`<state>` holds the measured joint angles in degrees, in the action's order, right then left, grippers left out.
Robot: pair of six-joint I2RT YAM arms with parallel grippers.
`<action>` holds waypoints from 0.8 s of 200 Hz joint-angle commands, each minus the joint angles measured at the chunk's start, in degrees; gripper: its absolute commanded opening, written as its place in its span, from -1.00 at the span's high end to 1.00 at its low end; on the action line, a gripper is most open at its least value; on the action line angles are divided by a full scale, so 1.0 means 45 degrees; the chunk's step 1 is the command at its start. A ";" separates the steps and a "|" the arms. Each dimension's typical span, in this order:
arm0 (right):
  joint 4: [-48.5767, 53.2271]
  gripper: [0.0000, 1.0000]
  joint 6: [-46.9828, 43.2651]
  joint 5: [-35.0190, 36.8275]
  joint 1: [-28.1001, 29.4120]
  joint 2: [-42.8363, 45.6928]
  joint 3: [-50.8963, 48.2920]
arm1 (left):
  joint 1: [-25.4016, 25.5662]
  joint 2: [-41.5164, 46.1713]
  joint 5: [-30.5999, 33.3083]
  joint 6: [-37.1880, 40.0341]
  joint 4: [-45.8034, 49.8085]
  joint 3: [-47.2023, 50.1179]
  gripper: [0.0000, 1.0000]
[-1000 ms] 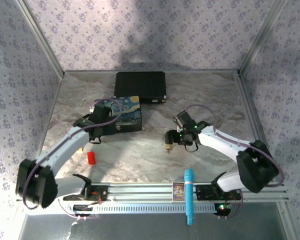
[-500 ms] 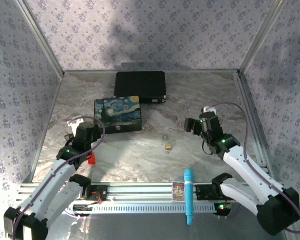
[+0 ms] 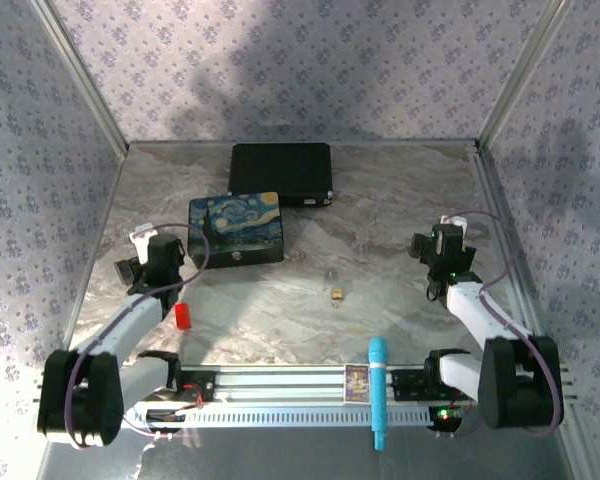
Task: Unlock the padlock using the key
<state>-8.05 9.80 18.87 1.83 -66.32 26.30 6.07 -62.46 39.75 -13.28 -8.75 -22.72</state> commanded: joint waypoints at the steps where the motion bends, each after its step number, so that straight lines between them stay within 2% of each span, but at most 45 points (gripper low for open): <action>1: -0.3592 -0.95 -0.1058 -0.0220 -0.0379 -0.1015 -0.0673 | -0.0608 -0.1192 -0.1478 0.0853 -0.3171 0.0373 -1.00; 9: -0.4434 -0.95 -0.1052 -0.0438 -0.0558 -0.1492 -0.0809 | -0.0660 -0.1441 -0.1881 0.0864 -0.2845 0.0003 -1.00; 21: -0.4320 -0.95 -0.1122 -0.0658 -0.0658 -0.1834 -0.0459 | -0.0687 -0.1800 -0.2405 0.1329 -0.4310 0.0311 -1.00; 29: -0.5263 -0.95 -0.1464 -0.0889 -0.0654 -0.2077 -0.0598 | -0.0765 -0.1960 -0.2672 0.1504 -0.5347 0.0577 -1.00; 55: -0.7328 -0.95 -0.1839 -0.1821 -0.0805 -0.2859 -0.1031 | -0.1504 -0.2645 -0.4114 0.1087 -0.6729 0.0635 -1.00; 85: -0.9218 -0.96 -0.2195 -0.2473 -0.0663 -0.4678 -0.1162 | -0.1549 -0.4372 -0.5122 0.1331 -0.8797 0.0616 -1.00; 96: -0.8365 -0.98 -0.2331 -0.2445 -0.0561 -0.4536 -0.0877 | -0.1522 -0.4482 -0.5295 0.1446 -0.8395 0.0402 -1.00; 109: -0.8511 -0.98 -0.2315 -0.2556 -0.0615 -0.4580 -0.0904 | -0.1504 -0.4653 -0.5474 0.1543 -0.8290 0.0225 -1.00; 122: -0.8551 -0.98 -0.2319 -0.2556 -0.0611 -0.4606 -0.0928 | -0.1508 -0.5118 -0.6393 0.1865 -0.7833 -0.0273 -1.00; 134: -0.8584 -0.98 -0.2325 -0.2570 -0.0610 -0.4614 -0.0932 | -0.1485 -0.5704 -0.7544 0.2442 -0.8678 -0.0154 -1.00; 160: -0.8541 -0.98 -0.2332 -0.2543 -0.0601 -0.4597 -0.0933 | -0.1426 -0.5655 -0.7260 0.2365 -0.8552 -0.0145 -1.00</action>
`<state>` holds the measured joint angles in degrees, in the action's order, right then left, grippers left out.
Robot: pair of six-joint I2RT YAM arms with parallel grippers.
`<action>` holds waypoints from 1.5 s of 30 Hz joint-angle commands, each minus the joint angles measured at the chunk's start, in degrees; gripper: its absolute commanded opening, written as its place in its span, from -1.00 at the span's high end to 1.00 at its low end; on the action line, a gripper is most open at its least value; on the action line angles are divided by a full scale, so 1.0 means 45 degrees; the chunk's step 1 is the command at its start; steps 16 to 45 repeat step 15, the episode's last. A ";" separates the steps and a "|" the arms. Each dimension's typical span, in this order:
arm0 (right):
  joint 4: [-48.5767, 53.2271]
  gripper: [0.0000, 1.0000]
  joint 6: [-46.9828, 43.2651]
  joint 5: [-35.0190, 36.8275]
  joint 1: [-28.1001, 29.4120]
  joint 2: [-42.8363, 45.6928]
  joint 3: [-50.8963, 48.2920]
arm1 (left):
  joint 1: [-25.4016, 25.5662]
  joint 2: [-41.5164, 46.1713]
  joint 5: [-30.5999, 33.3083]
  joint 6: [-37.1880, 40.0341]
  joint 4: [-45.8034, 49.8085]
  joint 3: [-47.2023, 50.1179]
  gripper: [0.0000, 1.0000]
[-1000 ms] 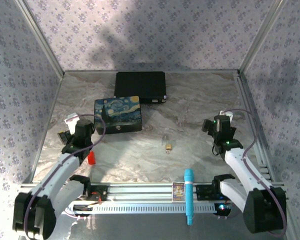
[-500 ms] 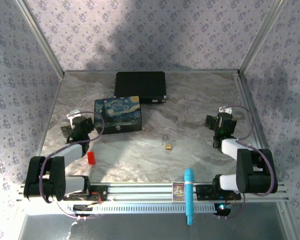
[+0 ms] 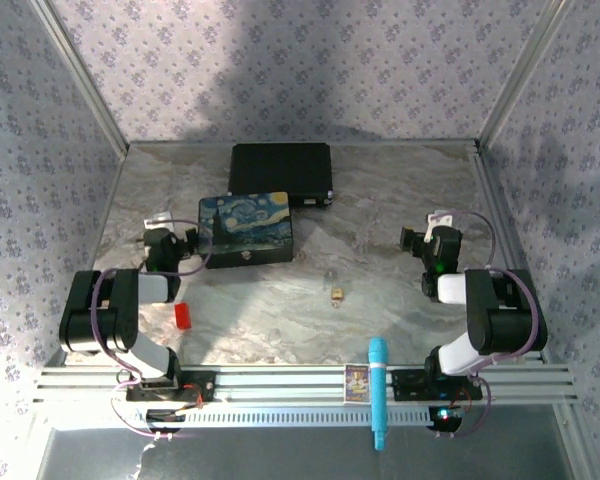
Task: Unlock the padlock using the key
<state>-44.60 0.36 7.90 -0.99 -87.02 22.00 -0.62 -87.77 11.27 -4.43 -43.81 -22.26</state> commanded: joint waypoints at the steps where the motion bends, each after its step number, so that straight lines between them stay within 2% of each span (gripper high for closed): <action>1: -0.0430 -0.98 -0.0235 -0.0120 0.0026 0.0003 0.0029 | 0.0050 -0.0029 -0.0927 0.0398 -0.0757 -0.0248 -1.00; 11: -0.0134 -0.98 -0.0288 -0.0613 -0.0089 -0.0026 0.0185 | 0.0101 -0.0036 -0.0789 0.0421 -0.0829 -0.0209 -1.00; 45: -0.0245 -0.98 -0.0329 -0.0623 -0.0048 -0.0024 0.0131 | 0.0102 -0.0046 -0.0804 0.0437 -0.0830 -0.0207 -1.00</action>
